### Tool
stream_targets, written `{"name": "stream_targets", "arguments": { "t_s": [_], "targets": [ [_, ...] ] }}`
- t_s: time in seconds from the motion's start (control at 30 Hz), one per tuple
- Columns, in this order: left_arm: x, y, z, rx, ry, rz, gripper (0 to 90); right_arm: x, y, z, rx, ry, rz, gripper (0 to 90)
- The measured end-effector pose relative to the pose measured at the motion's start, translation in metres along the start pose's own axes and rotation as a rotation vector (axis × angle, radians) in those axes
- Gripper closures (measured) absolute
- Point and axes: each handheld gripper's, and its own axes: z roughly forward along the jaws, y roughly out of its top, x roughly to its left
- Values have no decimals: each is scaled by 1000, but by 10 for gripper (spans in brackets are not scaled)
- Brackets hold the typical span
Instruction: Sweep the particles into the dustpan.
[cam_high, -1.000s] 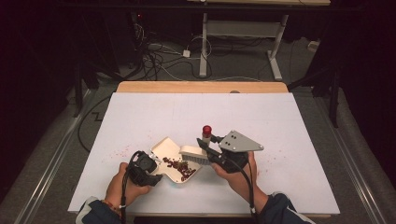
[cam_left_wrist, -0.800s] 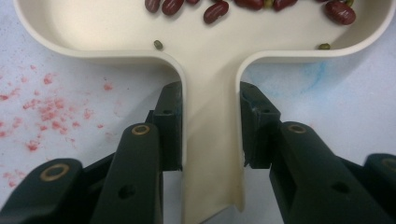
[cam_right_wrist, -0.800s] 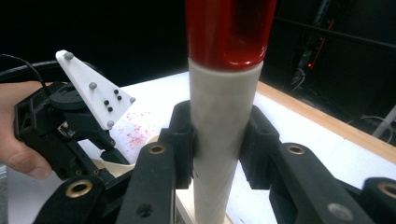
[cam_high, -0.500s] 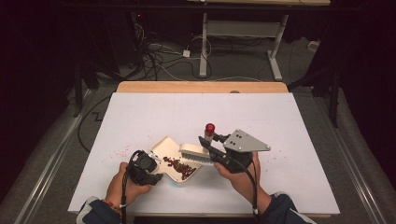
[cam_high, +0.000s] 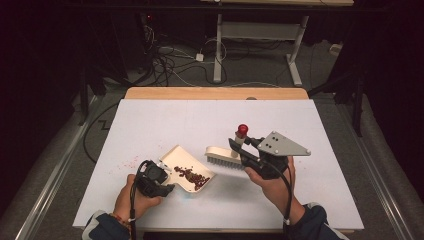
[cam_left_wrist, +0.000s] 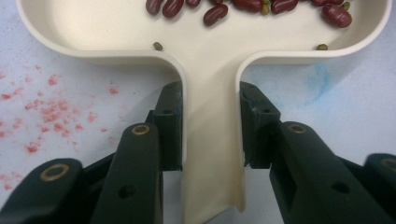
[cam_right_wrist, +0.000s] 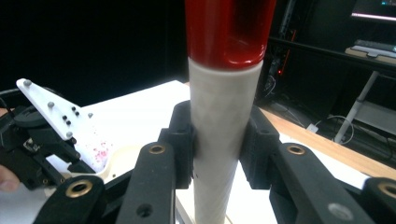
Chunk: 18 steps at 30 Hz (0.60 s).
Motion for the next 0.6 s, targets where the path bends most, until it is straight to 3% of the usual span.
{"name": "stream_targets", "arguments": {
  "t_s": [0.6],
  "targets": [
    [7,1,-1,-28,10,-17,637,-54,-4,-56,62,-56,29,699]
  ]
}}
